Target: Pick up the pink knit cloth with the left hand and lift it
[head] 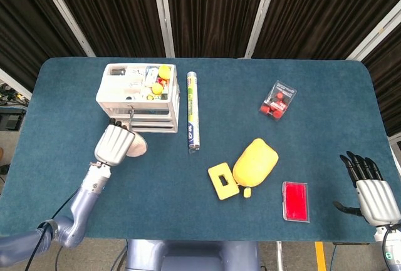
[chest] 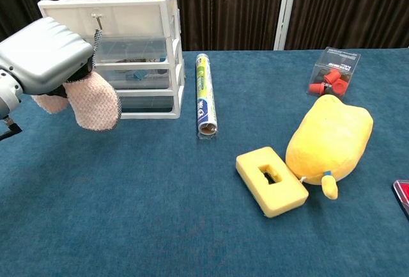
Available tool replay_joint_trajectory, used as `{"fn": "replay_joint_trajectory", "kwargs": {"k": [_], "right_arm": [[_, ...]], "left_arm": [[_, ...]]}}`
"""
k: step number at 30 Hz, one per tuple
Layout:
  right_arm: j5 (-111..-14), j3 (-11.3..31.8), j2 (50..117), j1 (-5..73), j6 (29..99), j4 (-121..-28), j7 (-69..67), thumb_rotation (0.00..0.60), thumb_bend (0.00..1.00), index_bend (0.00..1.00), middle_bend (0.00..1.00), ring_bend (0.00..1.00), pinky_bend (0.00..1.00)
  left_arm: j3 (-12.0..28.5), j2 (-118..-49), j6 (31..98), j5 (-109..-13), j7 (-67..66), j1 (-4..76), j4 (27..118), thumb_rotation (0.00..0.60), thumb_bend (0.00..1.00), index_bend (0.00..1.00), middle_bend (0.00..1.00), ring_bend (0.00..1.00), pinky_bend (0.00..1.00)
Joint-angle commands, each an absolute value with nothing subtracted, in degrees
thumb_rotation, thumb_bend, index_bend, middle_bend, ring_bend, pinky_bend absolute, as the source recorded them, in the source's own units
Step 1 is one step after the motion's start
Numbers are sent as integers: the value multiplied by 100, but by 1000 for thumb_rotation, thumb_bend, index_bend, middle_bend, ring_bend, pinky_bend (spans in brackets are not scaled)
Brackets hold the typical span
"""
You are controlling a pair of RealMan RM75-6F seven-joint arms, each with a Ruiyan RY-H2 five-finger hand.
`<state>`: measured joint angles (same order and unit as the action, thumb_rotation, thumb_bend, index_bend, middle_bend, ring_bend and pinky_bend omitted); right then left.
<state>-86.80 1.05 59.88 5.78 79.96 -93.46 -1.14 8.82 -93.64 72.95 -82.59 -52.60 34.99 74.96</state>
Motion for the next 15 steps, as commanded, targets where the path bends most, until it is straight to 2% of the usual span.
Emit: {"fn": "replay_joint_trajectory", "kwargs": {"k": [1,3,5,9,12,15], "right_arm": [[-8681,105,5986,577,7995,-9345,-118,600,2,0,0,0,0],[-8678,104,5981,578,7990,-9349,-119,600,2,0,0,0,0],[-8679,107,5980,576,8000,-9354,-128,600,2,0,0,0,0],[-8683,108,5985,572,8011,-9349,-126,600,2,0,0,0,0],[-8683,110,5986,571,8013,-9349,-125,600,1,0,0,0,0],[-8681,115,5989,571,8019,-9347,-122,600,1,0,0,0,0]], "left_arm": [[818,-9358,7280,-8348,-5168,3524,7431,600,358,815,599,541,526],[785,-9336,7249,-8366,-5166,3533,7402,600,217,672,465,406,413],[772,-9300,7156,-8292,-5246,3538,7423,600,152,561,383,317,355],[793,-9232,7042,-8132,-5326,3537,7555,600,43,315,151,100,203],[795,-9152,6958,-8021,-5427,3537,7691,600,1,200,35,10,133],[786,-9056,6930,-7938,-5433,3508,7895,600,0,176,7,0,107]]}}
